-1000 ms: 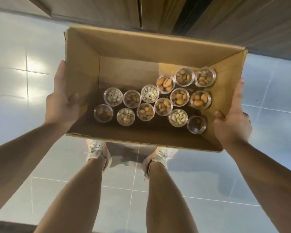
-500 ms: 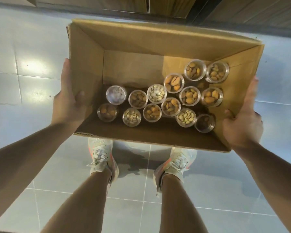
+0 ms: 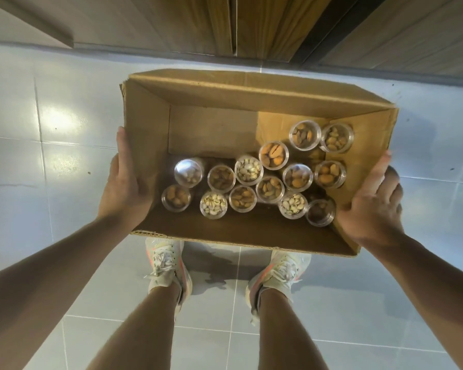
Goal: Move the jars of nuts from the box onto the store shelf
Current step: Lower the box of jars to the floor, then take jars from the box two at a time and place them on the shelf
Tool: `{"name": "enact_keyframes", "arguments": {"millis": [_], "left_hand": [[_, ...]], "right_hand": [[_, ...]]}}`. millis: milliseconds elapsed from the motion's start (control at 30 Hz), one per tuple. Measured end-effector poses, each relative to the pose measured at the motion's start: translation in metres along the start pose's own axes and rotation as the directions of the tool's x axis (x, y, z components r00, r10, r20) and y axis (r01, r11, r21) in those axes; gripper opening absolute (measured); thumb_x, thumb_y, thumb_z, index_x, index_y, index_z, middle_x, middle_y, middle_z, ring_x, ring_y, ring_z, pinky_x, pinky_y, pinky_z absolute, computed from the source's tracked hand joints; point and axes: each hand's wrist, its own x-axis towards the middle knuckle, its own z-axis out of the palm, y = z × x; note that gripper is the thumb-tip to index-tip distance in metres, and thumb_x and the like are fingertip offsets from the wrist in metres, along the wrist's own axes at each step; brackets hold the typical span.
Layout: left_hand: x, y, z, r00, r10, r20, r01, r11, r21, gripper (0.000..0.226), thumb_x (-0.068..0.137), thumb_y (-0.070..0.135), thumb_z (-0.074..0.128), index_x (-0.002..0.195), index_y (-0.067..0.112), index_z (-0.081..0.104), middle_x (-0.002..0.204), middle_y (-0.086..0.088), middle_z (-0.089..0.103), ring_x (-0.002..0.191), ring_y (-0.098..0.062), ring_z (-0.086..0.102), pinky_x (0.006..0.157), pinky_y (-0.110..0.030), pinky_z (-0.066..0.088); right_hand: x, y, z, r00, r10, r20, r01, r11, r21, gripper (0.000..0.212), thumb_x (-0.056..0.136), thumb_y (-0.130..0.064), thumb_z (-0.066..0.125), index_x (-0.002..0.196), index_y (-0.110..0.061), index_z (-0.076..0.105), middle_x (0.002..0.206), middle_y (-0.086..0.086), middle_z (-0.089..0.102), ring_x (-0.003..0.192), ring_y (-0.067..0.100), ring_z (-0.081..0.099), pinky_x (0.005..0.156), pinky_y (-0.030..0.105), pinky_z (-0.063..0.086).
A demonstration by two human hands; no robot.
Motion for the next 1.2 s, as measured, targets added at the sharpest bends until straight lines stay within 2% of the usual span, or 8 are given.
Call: {"name": "enact_keyframes", "arguments": {"millis": [100,267,400,500,600,833,1000,1200], "left_hand": [[-0.003,0.005,-0.001,0.977,0.153,-0.148,-0.124,0.974,0.187,0.091,0.089,0.011,0.070,0.160,0.027,0.015,0.161,-0.015,0.024,0.143,-0.039,0.032,0.113,-0.061,0.035],[-0.003,0.038,0.028,0.922,0.387,-0.004,-0.377,0.899,0.224,0.079,0.087,0.027,0.073,0.155,0.027,0.032,0.159,-0.010,0.030,0.147,-0.030,0.026,0.119,-0.056,0.018],[0.012,0.055,0.072,0.934,0.309,0.179,-0.347,0.903,0.254,0.081,0.089,0.049,0.067,0.157,0.036,0.023,0.158,-0.008,0.027,0.148,-0.030,0.023,0.121,-0.049,0.016],[0.028,0.056,0.102,0.941,0.244,0.235,-0.312,0.894,0.322,0.077,0.089,0.053,0.065,0.155,0.036,0.028,0.153,-0.008,0.033,0.142,-0.033,0.028,0.118,-0.048,0.019],[0.036,0.050,0.116,0.940,0.194,0.279,-0.294,0.876,0.381,0.070,0.090,0.057,0.059,0.152,0.034,0.036,0.148,-0.006,0.044,0.139,-0.033,0.032,0.116,-0.047,0.017],[0.039,0.037,0.120,0.923,0.147,0.355,-0.304,0.843,0.443,0.077,0.082,0.083,0.044,0.143,0.037,0.033,0.136,-0.005,0.058,0.142,-0.031,0.027,0.119,-0.056,0.003],[0.047,0.041,0.114,0.911,0.133,0.391,-0.318,0.831,0.457,0.077,0.079,0.083,0.053,0.136,0.034,0.036,0.120,-0.005,0.067,0.132,-0.030,0.037,0.113,-0.057,0.013],[0.037,0.053,0.099,0.916,0.136,0.378,-0.313,0.832,0.458,0.066,0.082,0.069,0.057,0.133,0.033,0.036,0.099,-0.003,0.066,0.125,-0.031,0.048,0.117,-0.064,0.011]], "right_hand": [[-0.001,-0.031,-0.009,0.962,-0.207,-0.180,0.182,0.973,-0.143,0.106,0.074,-0.015,0.077,0.159,-0.018,0.013,0.154,0.025,0.024,0.139,0.047,0.026,0.112,0.059,0.030],[0.025,-0.101,0.006,0.930,-0.366,0.031,0.366,0.916,-0.161,0.100,0.079,-0.024,0.077,0.157,-0.033,0.015,0.158,0.013,0.015,0.142,0.039,0.021,0.113,0.052,0.032],[0.051,-0.135,0.034,0.909,-0.360,0.210,0.408,0.871,-0.274,0.101,0.081,-0.019,0.076,0.157,-0.039,0.013,0.160,0.011,0.007,0.144,0.038,0.014,0.114,0.051,0.029],[0.062,-0.140,0.047,0.918,-0.291,0.270,0.370,0.874,-0.314,0.085,0.083,-0.015,0.073,0.151,-0.036,0.028,0.154,0.011,0.014,0.140,0.038,0.018,0.106,0.051,0.036],[0.066,-0.136,0.058,0.912,-0.292,0.289,0.393,0.823,-0.410,0.071,0.080,-0.014,0.069,0.143,-0.028,0.040,0.151,0.011,0.021,0.143,0.039,0.012,0.108,0.052,0.035],[0.070,-0.124,0.078,0.921,-0.324,0.217,0.389,0.783,-0.484,0.072,0.081,-0.012,0.065,0.145,-0.027,0.034,0.150,0.016,0.038,0.149,0.036,0.007,0.105,0.052,0.029],[0.064,-0.120,0.077,0.910,-0.359,0.207,0.414,0.809,-0.417,0.071,0.082,-0.006,0.064,0.144,-0.026,0.034,0.147,0.018,0.038,0.148,0.036,0.014,0.111,0.050,0.025],[0.046,-0.102,0.047,0.862,-0.478,0.168,0.505,0.839,-0.202,0.066,0.092,-0.026,0.064,0.149,-0.030,0.032,0.139,0.014,0.039,0.128,0.041,0.043,0.104,0.051,0.042]]}}
